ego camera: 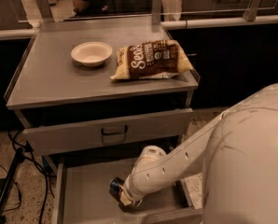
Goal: Place redbull can into middle drawer
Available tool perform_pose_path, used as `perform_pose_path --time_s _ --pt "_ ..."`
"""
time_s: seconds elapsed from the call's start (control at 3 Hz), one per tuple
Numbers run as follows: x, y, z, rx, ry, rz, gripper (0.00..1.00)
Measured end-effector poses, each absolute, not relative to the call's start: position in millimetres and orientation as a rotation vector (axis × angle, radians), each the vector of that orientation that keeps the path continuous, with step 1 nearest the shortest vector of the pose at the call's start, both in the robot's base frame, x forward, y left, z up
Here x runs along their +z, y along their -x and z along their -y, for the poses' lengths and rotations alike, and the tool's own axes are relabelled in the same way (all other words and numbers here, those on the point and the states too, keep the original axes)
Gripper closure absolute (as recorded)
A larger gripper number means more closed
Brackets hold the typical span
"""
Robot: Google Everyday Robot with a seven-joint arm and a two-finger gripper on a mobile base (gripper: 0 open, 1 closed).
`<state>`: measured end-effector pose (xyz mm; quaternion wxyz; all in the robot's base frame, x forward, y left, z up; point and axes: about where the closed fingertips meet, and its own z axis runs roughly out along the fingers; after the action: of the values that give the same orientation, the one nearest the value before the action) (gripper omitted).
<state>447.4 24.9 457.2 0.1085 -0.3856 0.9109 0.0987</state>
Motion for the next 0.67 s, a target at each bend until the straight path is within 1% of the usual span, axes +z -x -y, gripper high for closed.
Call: perform_pose_path --time_s 0.67 --pt "434.9 -463.3 -21.9 0.294 1.11 -2.675 1.0"
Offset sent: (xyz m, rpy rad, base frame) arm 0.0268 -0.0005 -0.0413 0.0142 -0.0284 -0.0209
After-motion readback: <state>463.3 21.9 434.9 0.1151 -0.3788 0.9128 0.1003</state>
